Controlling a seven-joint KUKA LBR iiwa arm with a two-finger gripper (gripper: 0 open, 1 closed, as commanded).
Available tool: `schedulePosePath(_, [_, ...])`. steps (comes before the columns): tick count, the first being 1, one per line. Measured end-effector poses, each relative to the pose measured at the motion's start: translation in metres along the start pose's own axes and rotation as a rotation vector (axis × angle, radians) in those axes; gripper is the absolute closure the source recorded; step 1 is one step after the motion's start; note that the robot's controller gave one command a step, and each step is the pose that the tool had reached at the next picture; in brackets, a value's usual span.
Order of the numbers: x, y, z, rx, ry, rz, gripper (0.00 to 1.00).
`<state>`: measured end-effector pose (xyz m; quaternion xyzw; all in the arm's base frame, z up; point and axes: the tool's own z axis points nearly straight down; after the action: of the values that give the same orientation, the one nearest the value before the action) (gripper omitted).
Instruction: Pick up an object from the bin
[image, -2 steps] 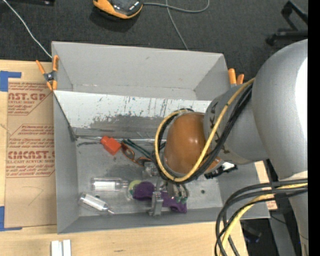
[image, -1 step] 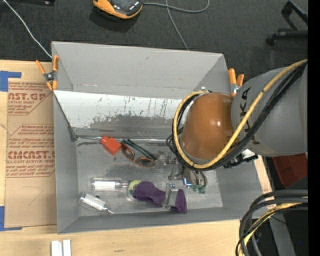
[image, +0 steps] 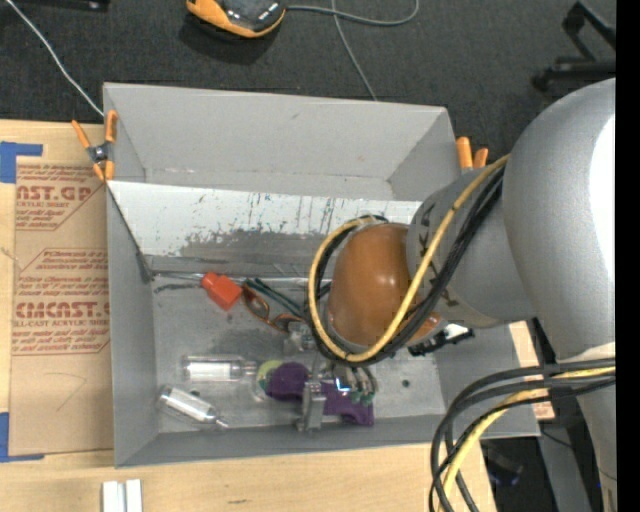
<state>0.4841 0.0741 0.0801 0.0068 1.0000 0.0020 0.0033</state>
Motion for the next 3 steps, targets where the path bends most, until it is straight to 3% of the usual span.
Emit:
schedulePosePath(1, [-0.0009,0.0017,0.0092,0.001,-0.003,0.13,0.0])
schedulePosePath(2, [0.0,0.0056,0.0101,0.0,0.0,-0.005,1.0])
schedulePosePath(3, [0.0,0.0056,0.0101,0.0,0.0,-0.005,1.0])
